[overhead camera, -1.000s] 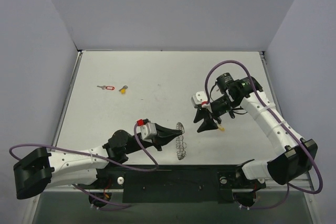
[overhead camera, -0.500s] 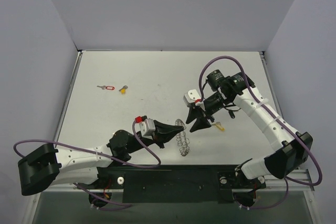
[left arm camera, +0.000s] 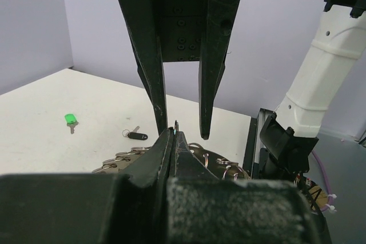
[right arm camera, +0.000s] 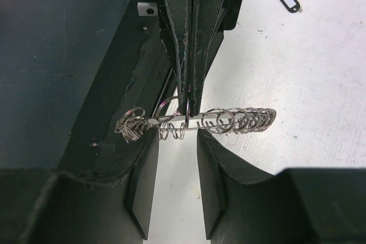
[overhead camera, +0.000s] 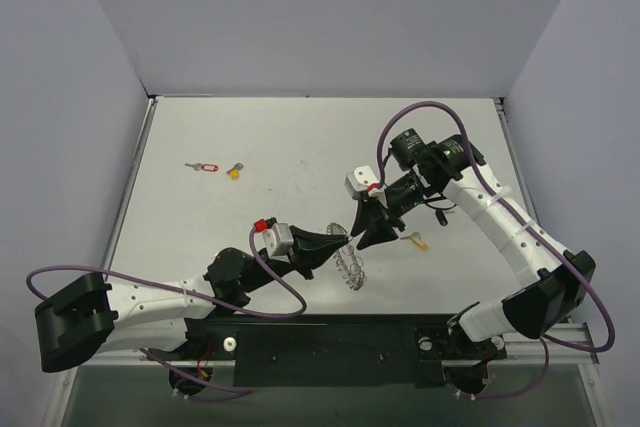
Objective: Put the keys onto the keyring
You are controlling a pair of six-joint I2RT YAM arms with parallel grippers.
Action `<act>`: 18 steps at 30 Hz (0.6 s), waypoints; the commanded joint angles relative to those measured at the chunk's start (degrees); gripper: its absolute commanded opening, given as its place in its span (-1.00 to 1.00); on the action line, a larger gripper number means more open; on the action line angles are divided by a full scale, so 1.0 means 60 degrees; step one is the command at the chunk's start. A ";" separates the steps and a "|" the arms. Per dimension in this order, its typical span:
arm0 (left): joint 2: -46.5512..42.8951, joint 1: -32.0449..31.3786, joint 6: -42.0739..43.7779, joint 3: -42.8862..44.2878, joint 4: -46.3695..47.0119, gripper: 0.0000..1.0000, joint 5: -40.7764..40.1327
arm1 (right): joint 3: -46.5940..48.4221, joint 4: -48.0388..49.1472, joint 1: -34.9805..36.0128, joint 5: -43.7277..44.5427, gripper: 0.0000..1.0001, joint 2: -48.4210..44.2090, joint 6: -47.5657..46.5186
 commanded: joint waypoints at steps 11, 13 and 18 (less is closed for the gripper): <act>-0.0122 0.0014 -0.0172 0.0224 0.1007 -1.00 -0.0357 | 0.0701 -0.0356 0.0301 -0.0445 -0.62 0.0517 0.0537; -0.0152 0.0014 -0.0157 0.0180 0.1007 -1.00 -0.0386 | 0.0701 -0.0356 0.0316 -0.0445 -0.66 0.0517 0.0581; -0.0181 -0.0015 -0.0025 0.0165 0.0861 -1.00 -0.0489 | 0.0585 0.0314 0.0301 -0.0226 -0.91 0.0356 0.1413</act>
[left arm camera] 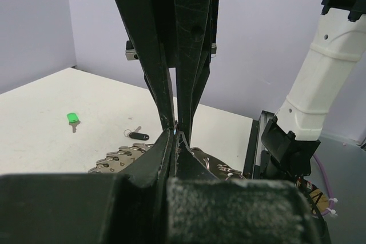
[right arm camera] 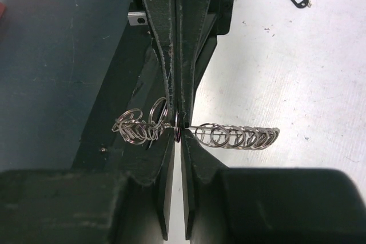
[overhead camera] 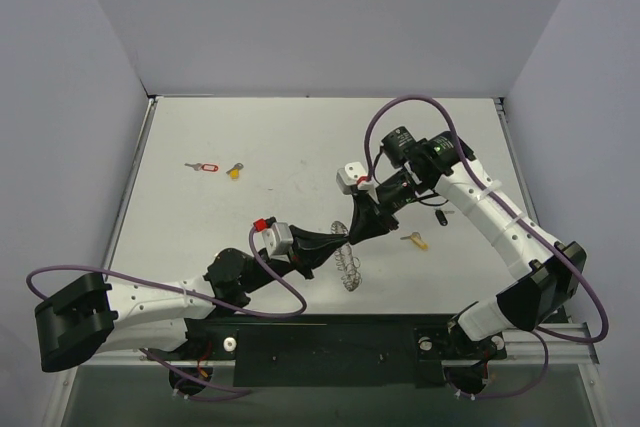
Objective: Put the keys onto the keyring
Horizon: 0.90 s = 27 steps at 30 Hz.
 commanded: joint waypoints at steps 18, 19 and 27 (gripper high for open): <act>-0.0678 -0.0132 0.0231 0.0154 -0.0858 -1.00 -0.1160 | -0.1018 0.3881 0.0394 0.1650 -1.00 -0.1012 0.5350; -0.0723 -0.0103 0.0216 0.0183 -0.0947 -1.00 -0.1161 | -0.1018 0.3779 0.0423 0.1635 -1.00 -0.1011 0.5291; -0.1045 0.0072 -0.0106 0.0257 -0.1797 -0.88 -0.1029 | -0.0886 0.3178 0.0511 0.1269 -1.00 -0.0924 0.4632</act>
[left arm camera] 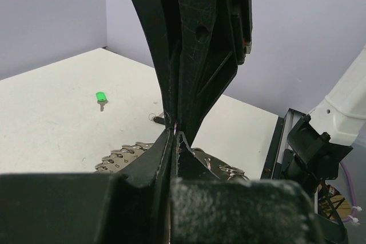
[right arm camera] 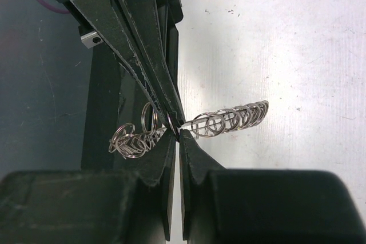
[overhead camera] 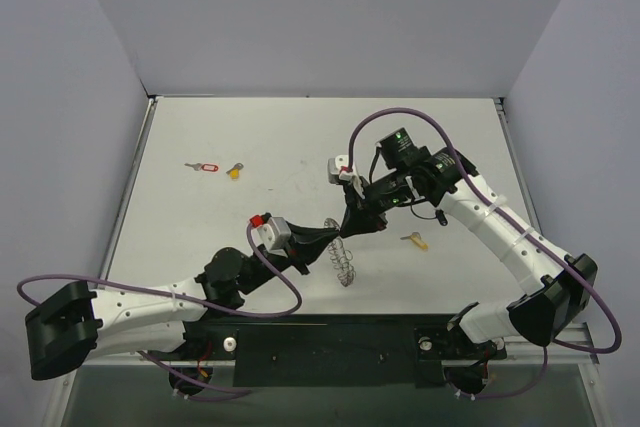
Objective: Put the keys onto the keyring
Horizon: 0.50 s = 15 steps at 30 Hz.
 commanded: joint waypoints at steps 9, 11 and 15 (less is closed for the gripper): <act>-0.0489 0.0303 -0.0413 0.0418 -0.1050 -0.62 0.0459 | 0.0357 -0.0933 0.0136 -0.0630 -1.00 0.0027 -0.1003; -0.0548 0.0347 -0.0369 0.0505 -0.1372 -0.55 0.0532 | 0.0386 -0.1036 0.0180 -0.0542 -1.00 0.0057 -0.1121; -0.0723 0.0420 -0.0252 0.0710 -0.2119 -0.39 0.0751 | 0.0401 -0.1198 0.0253 -0.0396 -1.00 0.0086 -0.1326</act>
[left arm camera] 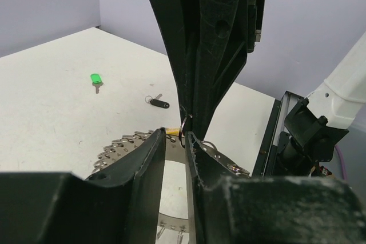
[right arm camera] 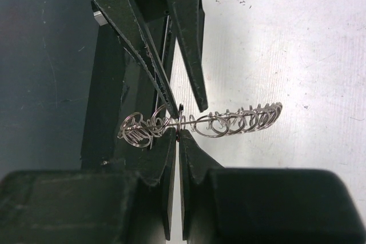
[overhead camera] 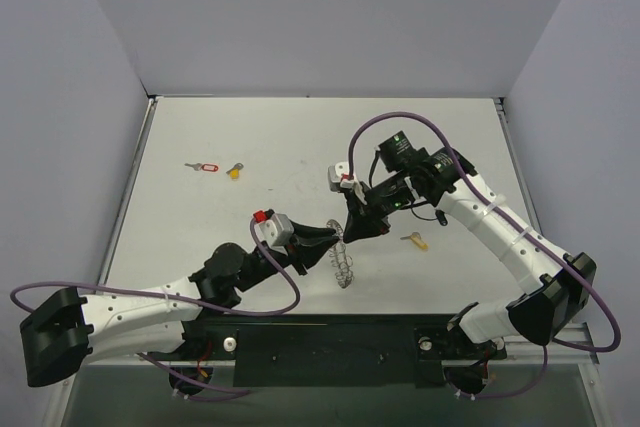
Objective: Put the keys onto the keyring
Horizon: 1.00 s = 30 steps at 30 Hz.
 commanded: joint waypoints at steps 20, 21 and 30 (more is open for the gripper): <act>-0.0408 0.0455 0.1039 0.1601 -0.3147 -0.18 0.2204 | 0.0551 -0.0985 0.0445 0.0178 -1.00 0.0226 -0.0858; -0.0393 0.0470 0.1068 0.1660 -0.3222 -0.23 0.2321 | 0.0551 -0.0986 0.0474 0.0193 -1.00 0.0240 -0.0873; -0.0290 0.0528 0.1537 0.2216 -0.4335 -0.28 0.2556 | 0.0566 -0.1088 0.0577 0.0369 -1.00 0.0270 -0.0976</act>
